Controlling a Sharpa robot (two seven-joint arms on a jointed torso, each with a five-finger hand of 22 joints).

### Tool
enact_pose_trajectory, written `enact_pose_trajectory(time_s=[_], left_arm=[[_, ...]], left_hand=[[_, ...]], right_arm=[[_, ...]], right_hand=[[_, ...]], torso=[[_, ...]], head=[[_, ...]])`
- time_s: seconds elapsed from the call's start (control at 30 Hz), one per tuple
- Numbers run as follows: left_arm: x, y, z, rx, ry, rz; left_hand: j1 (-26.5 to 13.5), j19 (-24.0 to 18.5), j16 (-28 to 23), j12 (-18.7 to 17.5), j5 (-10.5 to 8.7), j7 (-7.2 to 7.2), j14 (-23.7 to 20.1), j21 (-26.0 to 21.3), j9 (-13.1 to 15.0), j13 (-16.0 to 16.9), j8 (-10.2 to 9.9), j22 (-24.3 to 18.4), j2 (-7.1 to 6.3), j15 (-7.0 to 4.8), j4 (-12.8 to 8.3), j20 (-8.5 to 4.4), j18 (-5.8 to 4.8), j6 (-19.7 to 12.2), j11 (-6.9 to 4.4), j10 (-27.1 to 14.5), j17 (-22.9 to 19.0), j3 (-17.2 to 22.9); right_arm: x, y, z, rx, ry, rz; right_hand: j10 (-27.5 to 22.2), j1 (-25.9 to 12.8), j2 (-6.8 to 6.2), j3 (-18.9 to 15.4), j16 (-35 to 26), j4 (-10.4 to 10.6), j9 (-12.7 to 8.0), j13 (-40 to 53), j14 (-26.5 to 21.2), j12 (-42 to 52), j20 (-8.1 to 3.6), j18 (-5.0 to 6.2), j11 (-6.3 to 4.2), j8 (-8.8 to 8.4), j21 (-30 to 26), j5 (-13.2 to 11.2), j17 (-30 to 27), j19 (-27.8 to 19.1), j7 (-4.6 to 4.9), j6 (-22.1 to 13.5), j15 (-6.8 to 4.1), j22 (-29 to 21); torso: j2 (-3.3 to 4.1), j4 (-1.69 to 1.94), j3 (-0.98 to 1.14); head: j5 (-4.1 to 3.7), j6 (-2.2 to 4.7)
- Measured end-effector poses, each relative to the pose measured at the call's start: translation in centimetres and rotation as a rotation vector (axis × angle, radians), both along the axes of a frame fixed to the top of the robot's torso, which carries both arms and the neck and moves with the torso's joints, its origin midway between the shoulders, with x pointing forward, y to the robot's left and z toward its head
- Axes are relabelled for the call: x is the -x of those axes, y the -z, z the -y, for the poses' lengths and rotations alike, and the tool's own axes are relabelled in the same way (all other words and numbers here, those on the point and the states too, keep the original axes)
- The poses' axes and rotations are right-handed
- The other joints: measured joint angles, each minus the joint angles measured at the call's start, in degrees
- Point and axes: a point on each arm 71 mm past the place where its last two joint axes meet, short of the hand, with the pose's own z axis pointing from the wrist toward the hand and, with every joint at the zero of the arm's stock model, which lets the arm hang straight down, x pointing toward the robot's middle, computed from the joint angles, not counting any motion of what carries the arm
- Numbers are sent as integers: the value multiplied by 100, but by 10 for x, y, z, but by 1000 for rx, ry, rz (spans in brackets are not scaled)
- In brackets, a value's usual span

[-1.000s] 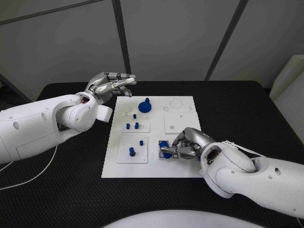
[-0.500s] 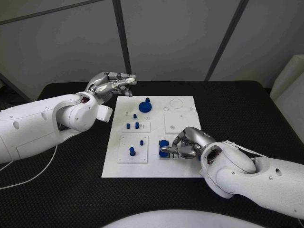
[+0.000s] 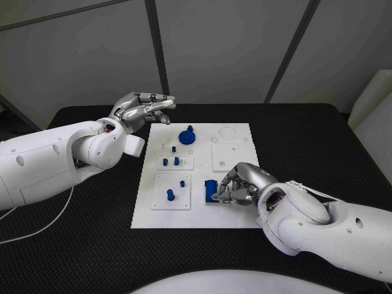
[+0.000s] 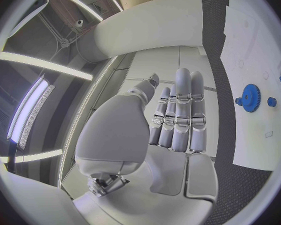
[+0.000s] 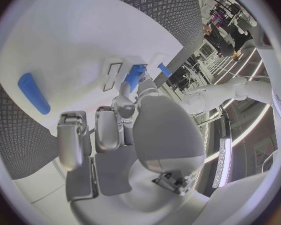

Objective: Assemble the parts on the task board

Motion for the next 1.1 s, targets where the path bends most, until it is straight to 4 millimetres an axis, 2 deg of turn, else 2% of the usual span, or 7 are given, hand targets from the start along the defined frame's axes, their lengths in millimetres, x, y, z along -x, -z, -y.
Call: enact_pose_trajectory(time_s=[0.23, 0.4, 0.5, 0.63, 0.77, 0.97, 1.1], left_arm=[[0, 0, -1, -1, -1, -1], [0, 0, -1, -1, -1, -1], [0, 0, -2, -2, -3, -2], [1, 0, -4, -3, -5, -2], [1, 0, -4, -3, -7, -2], [1, 0, -4, -3, -5, -2], [2, 0, -3, -1, -2, -3]], left_hand=[[0, 0, 0, 0, 0, 0, 0, 0, 0, 0, 0, 0, 0, 0, 0, 0, 0, 0, 0, 0, 0, 0], [0, 0, 0, 0, 0, 0, 0, 0, 0, 0, 0, 0, 0, 0, 0, 0, 0, 0, 0, 0, -1, 0], [0, 0, 0, 0, 0, 0, 0, 0, 0, 0, 0, 1, 0, 0, 0, 0, 0, 0, 0, 0, -1, 0], [0, 0, 0, 0, 0, 0, 0, 0, 0, 0, 0, 1, 0, 0, 0, 0, 0, 0, 0, 0, -1, 0], [0, 0, 0, 0, 0, 0, 0, 0, 0, 0, 0, 1, 0, 0, 0, 0, 0, 0, 0, 0, -1, 0], [0, 0, 0, 0, 0, 0, 0, 0, 0, 0, 0, 1, 0, 0, 0, 0, 0, 0, 0, 0, -1, 0], [31, 21, 0, 0, 0, 0, 0, -22, 0, 0, 0, -7, 31, 0, 0, 21, -9, 0, 0, 0, -2, 0]], right_arm=[[0, -1, 2, 3, 0, 9], [2, -3, 9, -8, 3, 18], [5, -6, 19, -27, 7, 26], [9, -10, 38, -61, 19, 31], [13, -14, 63, -72, 42, 34], [14, -14, 101, -11, 99, 31], [15, -13, 107, 42, 97, 28]], right_hand=[[20, -22, 20, -84, 0, -6, 29, 0, 0, 0, 0, 0, -20, -21, 0, 31, 7, 0, 16, 16, 0, 0], [20, -174, 31, -213, 0, 86, 54, -53, 0, -64, 0, 0, -20, -69, 0, 62, -20, 0, 18, 14, 0, 0], [-24, -230, 74, -261, -35, 135, 46, -120, 0, -169, 0, 0, 23, -172, 0, 106, -59, 0, 86, -111, 0, 0], [-97, -203, 100, -315, -35, 141, -124, -212, 5, -318, 0, 0, 96, -335, 0, 209, -52, 0, 194, -454, 5, 0], [-115, -128, 176, -353, -35, 148, -334, -267, 11, -401, 44, 0, 114, -335, 0, 507, -19, -1, 240, -560, 53, 0], [-135, -100, 204, -448, -66, 211, -503, -361, 11, -547, 44, 0, 134, -335, 0, 582, -48, -1, 211, -446, 53, 0], [-135, -133, 236, -511, -67, 274, -514, -397, 11, -589, 44, 0, 134, -314, 0, 582, -65, -1, 197, -350, 53, 0]], torso=[[0, 0, -1], [1, 0, 0], [1, 0, 1], [-1, -7, 1], [-7, -14, 1], [-21, -30, -7], [-28, -57, -7]], head=[[12, -2], [18, -2], [18, 3], [-4, 5], [-55, 7], [-187, -2], [-219, -6]])
